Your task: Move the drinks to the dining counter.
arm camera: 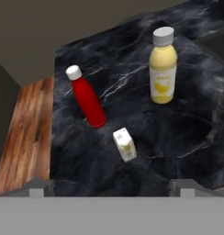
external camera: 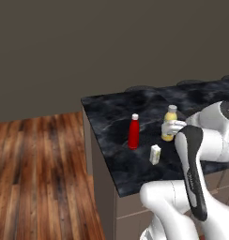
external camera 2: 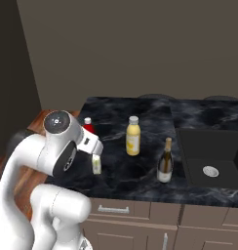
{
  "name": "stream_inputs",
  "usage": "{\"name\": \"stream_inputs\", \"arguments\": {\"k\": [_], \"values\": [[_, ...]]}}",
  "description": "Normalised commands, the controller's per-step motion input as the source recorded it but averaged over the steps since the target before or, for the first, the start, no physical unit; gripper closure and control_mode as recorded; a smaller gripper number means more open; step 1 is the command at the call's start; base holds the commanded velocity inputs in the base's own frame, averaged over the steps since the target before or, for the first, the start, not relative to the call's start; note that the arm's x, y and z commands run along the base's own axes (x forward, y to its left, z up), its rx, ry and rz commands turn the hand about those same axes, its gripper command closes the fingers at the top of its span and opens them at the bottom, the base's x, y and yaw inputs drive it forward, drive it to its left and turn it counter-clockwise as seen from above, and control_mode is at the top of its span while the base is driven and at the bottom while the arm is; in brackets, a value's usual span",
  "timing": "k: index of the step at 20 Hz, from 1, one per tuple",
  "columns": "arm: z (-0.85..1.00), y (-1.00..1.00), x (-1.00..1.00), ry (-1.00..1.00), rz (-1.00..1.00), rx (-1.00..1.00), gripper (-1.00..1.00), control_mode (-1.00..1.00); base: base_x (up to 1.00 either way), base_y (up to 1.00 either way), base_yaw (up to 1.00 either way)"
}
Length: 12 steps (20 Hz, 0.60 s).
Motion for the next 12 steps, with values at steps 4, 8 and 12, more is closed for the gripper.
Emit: {"name": "stream_inputs", "arguments": {"k": [4, 8, 12], "values": [[0.55, -0.01, -0.96, -0.03, -0.04, 0.09, -1.00, -1.00, 0.00, 0.00, 0.00], [0.25, 0.00, -0.84, -0.23, 0.00, 0.00, -1.00, -1.00, 0.00, 0.00, 0.00], [0.54, 0.00, -0.72, -0.17, 0.00, 0.00, -1.00, -1.00, 0.00, 0.00, 0.00]]}}
